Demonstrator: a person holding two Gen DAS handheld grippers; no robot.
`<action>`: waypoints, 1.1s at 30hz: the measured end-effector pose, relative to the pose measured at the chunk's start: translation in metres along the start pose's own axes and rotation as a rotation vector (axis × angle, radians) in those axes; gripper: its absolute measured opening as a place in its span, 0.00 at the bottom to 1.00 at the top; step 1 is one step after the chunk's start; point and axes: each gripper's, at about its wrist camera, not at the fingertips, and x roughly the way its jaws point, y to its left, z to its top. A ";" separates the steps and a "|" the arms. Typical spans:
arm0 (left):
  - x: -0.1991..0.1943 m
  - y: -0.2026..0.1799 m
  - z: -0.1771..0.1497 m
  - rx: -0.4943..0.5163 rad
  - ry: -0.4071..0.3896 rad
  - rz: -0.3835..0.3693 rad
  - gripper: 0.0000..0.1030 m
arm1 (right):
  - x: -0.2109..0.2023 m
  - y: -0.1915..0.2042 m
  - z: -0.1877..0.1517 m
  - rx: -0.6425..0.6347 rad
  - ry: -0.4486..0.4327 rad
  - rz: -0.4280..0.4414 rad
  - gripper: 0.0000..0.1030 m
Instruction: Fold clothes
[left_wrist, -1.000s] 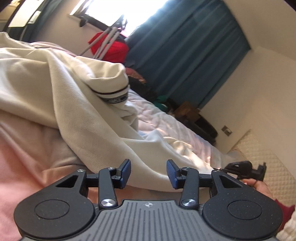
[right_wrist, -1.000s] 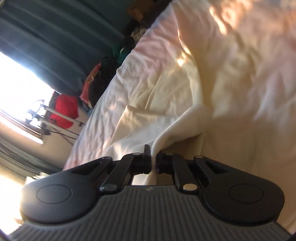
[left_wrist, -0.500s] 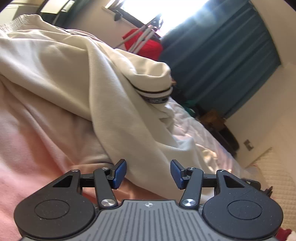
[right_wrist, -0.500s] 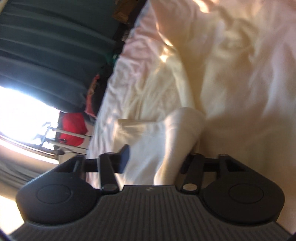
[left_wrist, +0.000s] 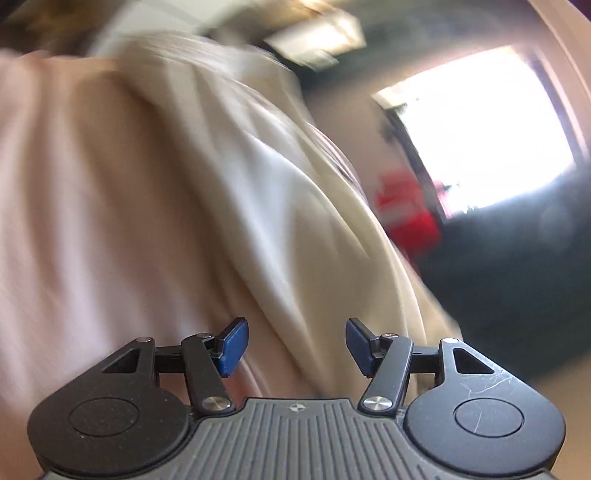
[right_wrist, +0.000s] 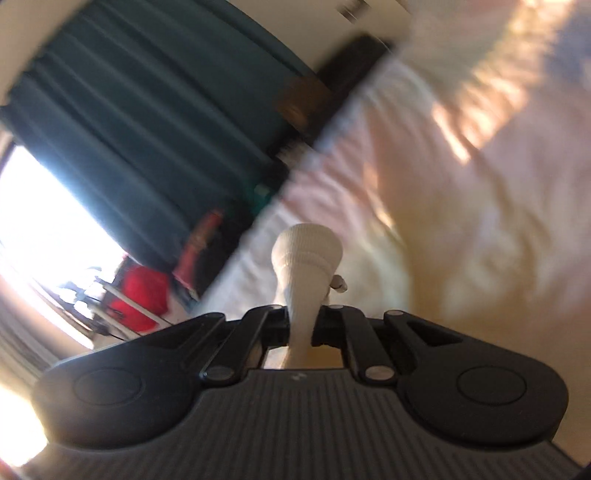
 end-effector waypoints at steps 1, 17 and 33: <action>-0.001 0.005 0.011 -0.038 -0.027 0.001 0.56 | 0.003 -0.010 -0.001 0.042 0.025 -0.018 0.06; -0.067 -0.026 0.128 0.075 -0.105 0.025 0.06 | 0.000 -0.006 -0.002 0.064 -0.007 -0.012 0.06; -0.086 -0.005 0.103 0.376 0.024 0.403 0.13 | -0.093 0.000 -0.018 0.057 -0.096 -0.385 0.06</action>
